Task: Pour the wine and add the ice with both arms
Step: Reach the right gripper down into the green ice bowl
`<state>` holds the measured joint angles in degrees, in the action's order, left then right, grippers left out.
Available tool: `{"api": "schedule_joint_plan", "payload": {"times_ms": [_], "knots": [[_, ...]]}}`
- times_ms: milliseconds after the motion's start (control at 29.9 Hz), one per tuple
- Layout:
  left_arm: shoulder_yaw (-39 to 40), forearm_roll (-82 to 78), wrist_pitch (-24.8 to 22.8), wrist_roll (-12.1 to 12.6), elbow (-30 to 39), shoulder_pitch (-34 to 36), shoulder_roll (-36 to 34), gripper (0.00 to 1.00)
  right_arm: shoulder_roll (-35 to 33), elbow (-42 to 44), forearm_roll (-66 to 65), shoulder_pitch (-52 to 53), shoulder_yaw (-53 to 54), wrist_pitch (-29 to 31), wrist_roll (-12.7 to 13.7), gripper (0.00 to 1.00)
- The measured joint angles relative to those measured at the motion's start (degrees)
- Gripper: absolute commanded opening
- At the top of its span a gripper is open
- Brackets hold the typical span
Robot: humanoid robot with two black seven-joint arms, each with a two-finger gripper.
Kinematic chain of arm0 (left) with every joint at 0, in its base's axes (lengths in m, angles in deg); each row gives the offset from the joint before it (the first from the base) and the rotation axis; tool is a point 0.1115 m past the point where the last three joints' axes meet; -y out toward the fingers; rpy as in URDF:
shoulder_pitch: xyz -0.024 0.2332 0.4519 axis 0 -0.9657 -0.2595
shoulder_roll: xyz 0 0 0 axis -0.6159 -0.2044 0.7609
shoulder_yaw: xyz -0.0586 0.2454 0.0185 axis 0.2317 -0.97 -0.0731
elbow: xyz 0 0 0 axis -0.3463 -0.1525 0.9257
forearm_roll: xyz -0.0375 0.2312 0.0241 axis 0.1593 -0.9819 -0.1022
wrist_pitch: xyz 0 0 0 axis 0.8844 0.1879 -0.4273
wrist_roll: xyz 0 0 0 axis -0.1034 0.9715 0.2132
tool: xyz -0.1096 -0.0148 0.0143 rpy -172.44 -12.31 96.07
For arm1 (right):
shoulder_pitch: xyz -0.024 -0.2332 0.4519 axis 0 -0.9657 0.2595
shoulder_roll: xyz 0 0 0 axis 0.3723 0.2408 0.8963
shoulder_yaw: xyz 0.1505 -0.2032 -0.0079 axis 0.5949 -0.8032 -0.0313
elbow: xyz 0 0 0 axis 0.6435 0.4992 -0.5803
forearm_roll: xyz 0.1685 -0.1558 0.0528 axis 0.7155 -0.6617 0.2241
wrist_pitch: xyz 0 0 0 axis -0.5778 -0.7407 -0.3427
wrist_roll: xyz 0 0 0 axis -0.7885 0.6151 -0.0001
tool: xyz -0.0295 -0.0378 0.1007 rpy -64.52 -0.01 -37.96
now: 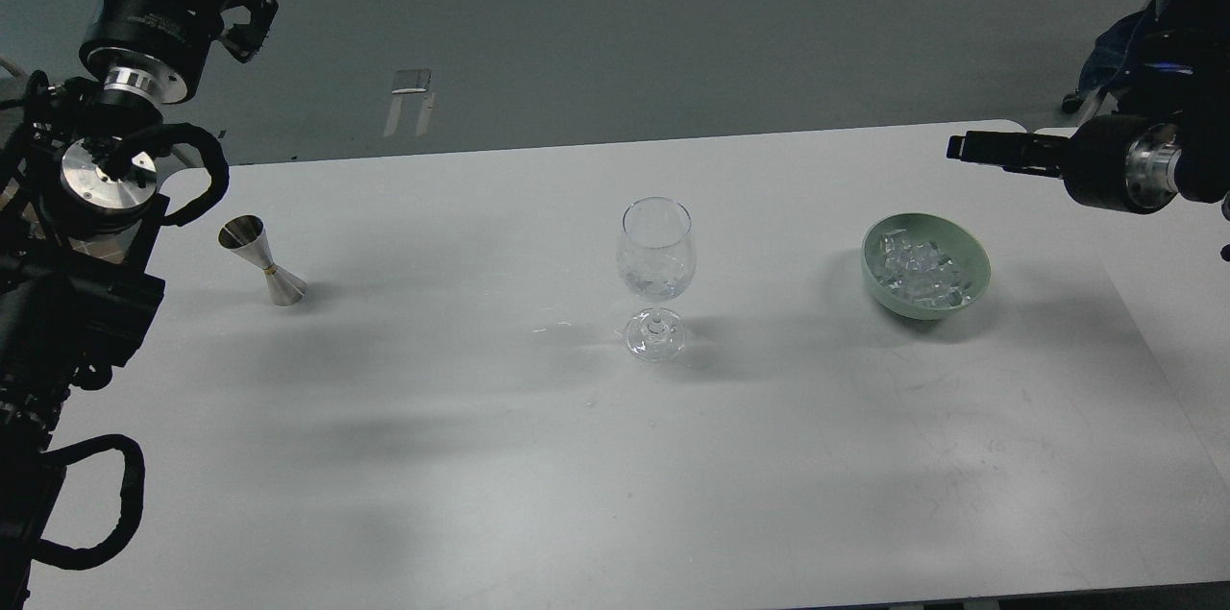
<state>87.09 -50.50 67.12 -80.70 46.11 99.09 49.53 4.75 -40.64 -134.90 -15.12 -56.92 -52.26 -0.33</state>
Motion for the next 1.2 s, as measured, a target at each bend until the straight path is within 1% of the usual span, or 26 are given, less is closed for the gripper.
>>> {"api": "schedule_joint_plan", "payload": {"times_ms": [33, 67, 134, 267, 368, 401, 434, 535, 602, 668, 735, 802, 1003, 1136, 1170, 1203], "knots": [[-0.2, -0.1, -0.2, -1.2, 0.0, -0.1, 0.1, 0.97, -0.3, -0.5, 0.0, -0.1, 0.0, 0.0, 0.0, 1.0], [-0.3, -0.1, -0.4, -1.8, 0.0, -0.3, 0.2, 0.97, -0.5, -0.9, 0.0, -0.2, 0.1, 0.0, 0.0, 1.0], [-0.4, -0.2, -1.0, -2.4, 0.0, -0.4, 0.2, 0.95, -0.6, -1.7, 0.0, -0.2, 0.1, 0.0, 0.1, 1.0], [-0.5, -0.1, -4.7, -2.2, 0.0, -0.5, 0.2, 0.94, -0.6, -3.2, -0.6, -0.3, -0.1, 0.0, 0.2, 0.99], [-0.6, -0.2, -5.2, -1.8, 0.1, -0.5, 0.2, 0.95, -0.5, -3.3, -1.1, -0.6, -0.2, -0.3, 0.6, 0.97], [-0.6, -0.2, -4.9, -1.7, 0.1, -0.4, 0.2, 0.95, -0.4, -3.3, -1.6, -0.9, -0.3, -0.7, 0.7, 0.92], [-0.6, -0.2, -4.5, -1.7, 0.1, -0.2, 0.2, 0.95, -0.3, -3.3, -2.2, -1.3, -0.3, -1.0, 0.7, 0.89], [-0.6, -0.2, -4.2, -1.7, 0.2, -0.1, 0.2, 0.95, -0.1, -3.3, -4.0, -2.6, -0.3, -1.7, 0.8, 0.74], [-0.6, -0.3, -4.3, -1.7, 0.4, -0.2, 0.4, 0.95, 0.1, -3.4, -4.5, -3.2, -0.3, -2.0, 1.0, 0.57], [-0.5, -0.3, -4.6, -1.9, 0.5, -0.2, 1.0, 0.95, 0.3, -3.4, -4.7, -3.9, -0.2, -2.4, 1.4, 0.5], [-0.5, -0.3, -4.8, -1.9, 0.5, -0.2, 1.6, 0.95, 0.3, -3.5, -4.7, -4.3, -0.2, -3.3, 1.9, 0.49], [-0.5, -0.4, -4.8, -1.9, 0.5, -0.2, 2.0, 0.95, 0.4, -3.6, -4.7, -4.4, -0.2, -4.1, 2.3, 0.45], [-0.4, -0.4, -4.8, -2.2, 0.6, 0.2, 2.2, 0.95, 0.4, -4.2, -4.7, -4.6, -0.3, -4.4, 2.2, 0.45], [-0.4, -0.4, -4.8, -2.3, 0.6, 0.4, 2.0, 0.95, 0.7, -4.4, -4.7, -6.0, -0.6, -4.5, 1.9, 0.47], [-0.4, -0.4, -4.8, -2.3, 0.6, 0.4, 1.9, 0.96, 1.0, -4.4, -4.8, -6.3, -0.6, -4.6, 1.7, 0.54], [-0.4, -0.4, -4.8, -2.3, 0.6, 0.4, 1.9, 0.96, 1.4, -4.4, -4.9, -6.4, -0.6, -4.6, 1.6, 0.54]]}}
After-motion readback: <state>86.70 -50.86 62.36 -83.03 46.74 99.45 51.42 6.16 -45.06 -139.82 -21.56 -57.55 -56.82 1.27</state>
